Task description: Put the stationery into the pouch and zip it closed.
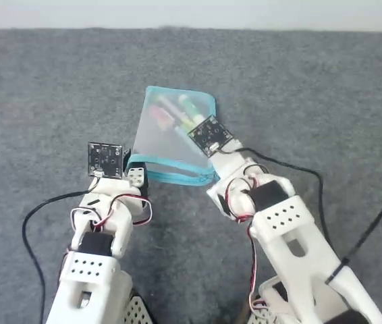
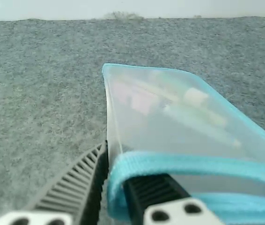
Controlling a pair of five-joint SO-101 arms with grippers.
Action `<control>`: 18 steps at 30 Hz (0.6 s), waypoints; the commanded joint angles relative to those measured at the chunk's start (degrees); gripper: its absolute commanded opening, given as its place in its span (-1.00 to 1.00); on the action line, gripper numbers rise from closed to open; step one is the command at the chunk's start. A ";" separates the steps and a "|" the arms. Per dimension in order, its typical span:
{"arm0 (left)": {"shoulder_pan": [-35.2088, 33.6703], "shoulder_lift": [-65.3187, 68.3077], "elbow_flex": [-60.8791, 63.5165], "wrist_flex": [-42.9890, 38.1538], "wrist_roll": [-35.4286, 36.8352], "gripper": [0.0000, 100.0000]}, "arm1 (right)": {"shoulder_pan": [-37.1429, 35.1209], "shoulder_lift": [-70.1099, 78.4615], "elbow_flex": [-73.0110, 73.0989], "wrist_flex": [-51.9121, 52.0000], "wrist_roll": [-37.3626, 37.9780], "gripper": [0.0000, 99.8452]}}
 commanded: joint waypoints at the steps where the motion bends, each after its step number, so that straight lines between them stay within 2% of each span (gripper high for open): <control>1: 0.70 -1.67 -3.21 0.09 0.79 -0.98 | -0.92 -0.22 2.11 -6.29 1.05 -0.46; 12: 0.70 -1.67 -3.21 0.09 0.79 -0.98 | -0.84 -0.13 9.05 -21.67 1.05 -0.47; 18: 0.44 -1.67 -3.21 0.09 0.79 -0.98 | -0.13 -0.13 11.60 -22.20 1.14 -0.47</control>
